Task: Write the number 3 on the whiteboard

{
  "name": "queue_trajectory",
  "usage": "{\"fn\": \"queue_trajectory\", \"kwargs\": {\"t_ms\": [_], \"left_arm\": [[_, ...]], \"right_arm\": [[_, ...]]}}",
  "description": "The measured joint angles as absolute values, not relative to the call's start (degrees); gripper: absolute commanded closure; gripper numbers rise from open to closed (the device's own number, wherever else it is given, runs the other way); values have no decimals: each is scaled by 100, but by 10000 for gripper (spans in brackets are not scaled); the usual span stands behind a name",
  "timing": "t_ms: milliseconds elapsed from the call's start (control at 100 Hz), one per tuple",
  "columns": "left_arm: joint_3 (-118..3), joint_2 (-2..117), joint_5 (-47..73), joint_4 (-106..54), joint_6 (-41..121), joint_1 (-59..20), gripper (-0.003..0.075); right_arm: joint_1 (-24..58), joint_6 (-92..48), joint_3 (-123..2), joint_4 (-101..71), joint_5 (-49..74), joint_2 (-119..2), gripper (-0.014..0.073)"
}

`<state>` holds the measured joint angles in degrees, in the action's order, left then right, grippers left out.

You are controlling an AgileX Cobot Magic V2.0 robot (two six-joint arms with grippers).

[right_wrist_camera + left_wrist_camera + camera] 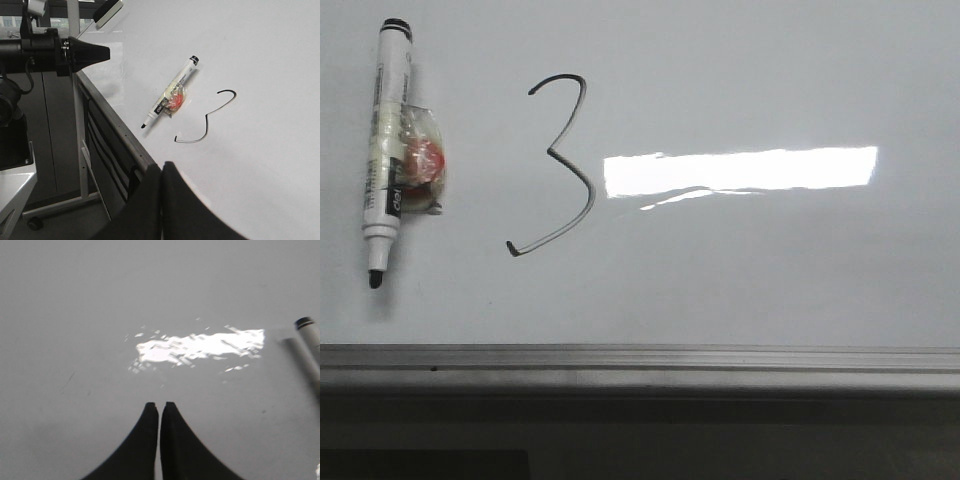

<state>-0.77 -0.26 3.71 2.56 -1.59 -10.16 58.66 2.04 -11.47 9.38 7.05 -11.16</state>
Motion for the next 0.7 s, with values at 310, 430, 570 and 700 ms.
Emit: {"fn": "queue_trajectory", "kwargs": {"t_ms": [310,430,570,700], "left_arm": [[26,-37,1614,49,-159,-373,741],[26,-37,1936,0,-159,-373,741],[26,-37,1936,0,-159,-373,741],[26,-37,1938,0,-159,-373,741]], "right_arm": [[5866,204,-1147,938,694,-1116,648],[5866,204,-1147,938,694,-1116,648],[5866,204,-1147,938,694,-1116,648],[5866,204,-1147,938,694,-1116,648]]}}
